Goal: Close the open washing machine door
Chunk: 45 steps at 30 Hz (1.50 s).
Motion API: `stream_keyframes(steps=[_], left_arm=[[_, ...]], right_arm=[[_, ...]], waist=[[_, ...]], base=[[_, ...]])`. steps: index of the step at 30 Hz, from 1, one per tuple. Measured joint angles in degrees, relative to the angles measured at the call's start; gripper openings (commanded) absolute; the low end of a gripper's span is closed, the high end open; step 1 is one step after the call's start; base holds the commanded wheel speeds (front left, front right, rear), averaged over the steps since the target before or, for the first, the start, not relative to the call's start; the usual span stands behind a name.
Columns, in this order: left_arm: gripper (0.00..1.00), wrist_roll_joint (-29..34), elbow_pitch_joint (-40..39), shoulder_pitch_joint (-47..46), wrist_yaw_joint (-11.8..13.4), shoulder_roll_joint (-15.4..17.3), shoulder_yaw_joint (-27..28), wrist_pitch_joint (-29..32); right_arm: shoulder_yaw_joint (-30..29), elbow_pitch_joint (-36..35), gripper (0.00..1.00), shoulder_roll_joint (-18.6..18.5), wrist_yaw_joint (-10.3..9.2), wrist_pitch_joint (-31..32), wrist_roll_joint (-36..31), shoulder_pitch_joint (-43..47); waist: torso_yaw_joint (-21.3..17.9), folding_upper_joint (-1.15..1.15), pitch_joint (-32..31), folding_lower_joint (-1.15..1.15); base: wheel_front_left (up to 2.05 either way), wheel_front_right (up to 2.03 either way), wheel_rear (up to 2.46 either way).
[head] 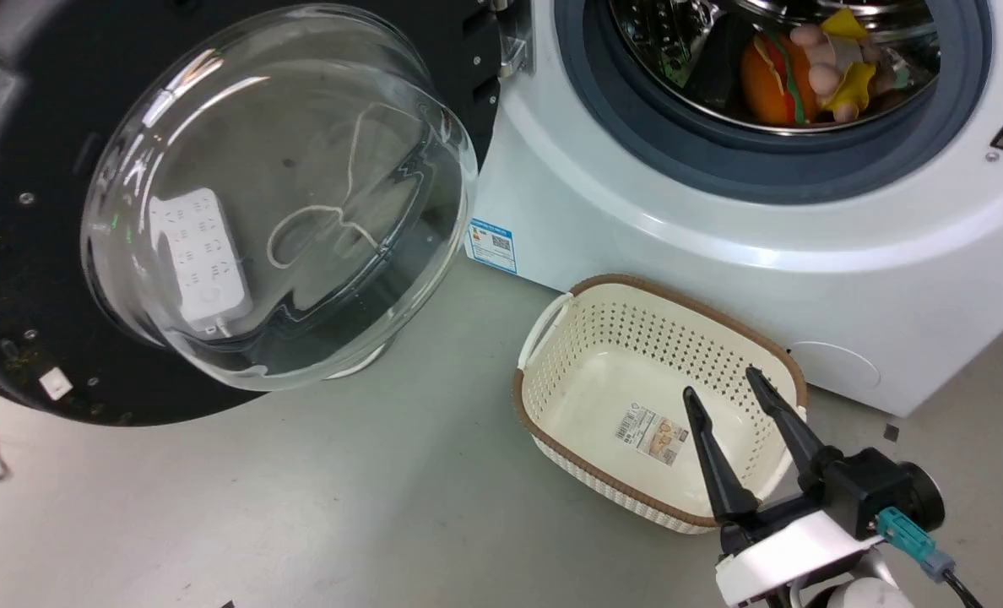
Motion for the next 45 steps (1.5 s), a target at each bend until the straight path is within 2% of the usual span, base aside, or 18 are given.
stream_keyframes(steps=[5,11,22,29,35,41,45], left_arm=[[0.00,-7.12,7.24,-3.83,-0.38,2.31,1.15,9.65],[0.00,-14.83,11.69,-4.88,-0.89,1.53,0.05,24.01],[0.00,-25.44,5.05,2.77,-1.40,0.31,-0.89,39.46],[0.00,-32.48,-1.22,10.63,-1.40,-4.07,-1.51,49.68],[0.00,-35.68,-9.51,17.64,-1.41,-9.88,-4.77,55.94],[0.00,-36.19,-16.21,25.86,-1.33,-17.84,-9.50,58.51],[0.00,-36.13,-18.97,29.88,-1.33,-22.97,-12.65,57.77]], right_arm=[[0.32,0.31,1.00,-0.12,0.00,-0.23,0.22,-0.40],[0.49,0.31,1.00,-0.19,0.00,-0.23,0.22,-0.40],[0.37,0.87,1.00,-0.57,0.00,-0.23,0.22,-0.33],[-1.43,1.15,1.00,-0.16,0.00,-0.23,0.22,0.64],[-5.77,1.07,1.00,0.35,0.00,-0.23,0.20,2.21],[-10.40,0.48,1.00,0.58,0.00,-0.24,0.82,2.95],[-13.39,0.60,1.00,0.59,0.00,-0.23,4.69,3.24]], waist=[[-0.82,0.00,0.36,-0.01],[-1.17,0.00,0.70,-0.01],[-1.76,0.00,-1.20,-0.01],[-1.89,0.00,-4.41,-0.02],[-2.15,0.00,-7.57,-0.02],[-3.85,0.00,-10.11,-0.02],[-6.03,0.00,-10.74,-0.02]], base=[[0.00,0.00,0.00],[0.00,0.00,0.00],[0.00,0.00,0.00],[0.00,0.00,0.00],[0.00,0.00,0.00],[0.00,0.00,0.00],[0.00,0.00,0.00]])
